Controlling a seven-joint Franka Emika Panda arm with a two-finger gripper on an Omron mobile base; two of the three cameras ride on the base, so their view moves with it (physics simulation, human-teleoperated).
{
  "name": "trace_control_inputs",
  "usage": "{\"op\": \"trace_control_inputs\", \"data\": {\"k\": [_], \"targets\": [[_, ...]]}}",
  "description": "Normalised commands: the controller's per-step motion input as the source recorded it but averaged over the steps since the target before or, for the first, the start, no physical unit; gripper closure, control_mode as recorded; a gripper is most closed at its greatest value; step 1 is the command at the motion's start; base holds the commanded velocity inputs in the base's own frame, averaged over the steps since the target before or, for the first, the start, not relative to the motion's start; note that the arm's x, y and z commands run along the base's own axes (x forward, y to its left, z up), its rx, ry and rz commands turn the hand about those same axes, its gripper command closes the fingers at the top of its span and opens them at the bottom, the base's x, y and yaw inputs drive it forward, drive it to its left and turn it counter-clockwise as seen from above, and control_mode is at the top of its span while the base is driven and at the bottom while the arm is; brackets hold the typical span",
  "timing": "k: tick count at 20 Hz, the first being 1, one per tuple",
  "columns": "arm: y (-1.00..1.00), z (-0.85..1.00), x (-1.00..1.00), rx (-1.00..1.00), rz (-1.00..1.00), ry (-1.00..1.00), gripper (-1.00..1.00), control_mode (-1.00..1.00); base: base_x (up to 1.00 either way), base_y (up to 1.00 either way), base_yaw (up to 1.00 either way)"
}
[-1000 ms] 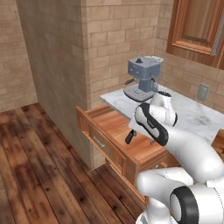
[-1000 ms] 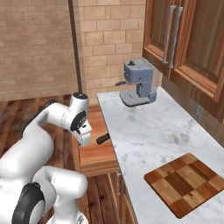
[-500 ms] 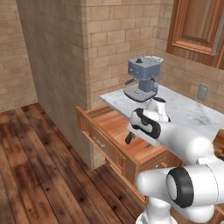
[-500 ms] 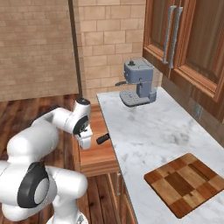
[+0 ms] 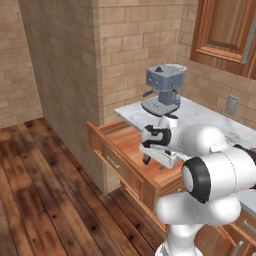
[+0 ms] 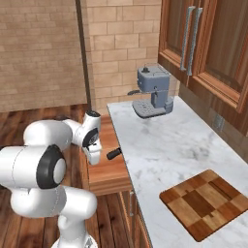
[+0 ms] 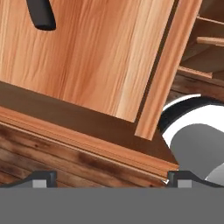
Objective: Pick up the knife from the drawer and place it on the cutting board. Then place the meat from the plate to the cutting board.
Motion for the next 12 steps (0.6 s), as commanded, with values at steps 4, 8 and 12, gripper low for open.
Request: {"op": "trace_control_inputs", "data": {"k": [4, 8, 12], "targets": [[0.19, -0.34, 0.38, 0.00, 0.00, 0.07, -1.00, -1.00, 0.00, 0.00, 0.00], [0.04, -0.42, 0.30, 0.01, -0.05, 0.02, -1.00, -1.00, 0.00, 0.00, 0.00], [0.00, -0.36, 0.19, 0.01, -0.15, 0.00, -1.00, -1.00, 0.00, 0.00, 0.00]]}}
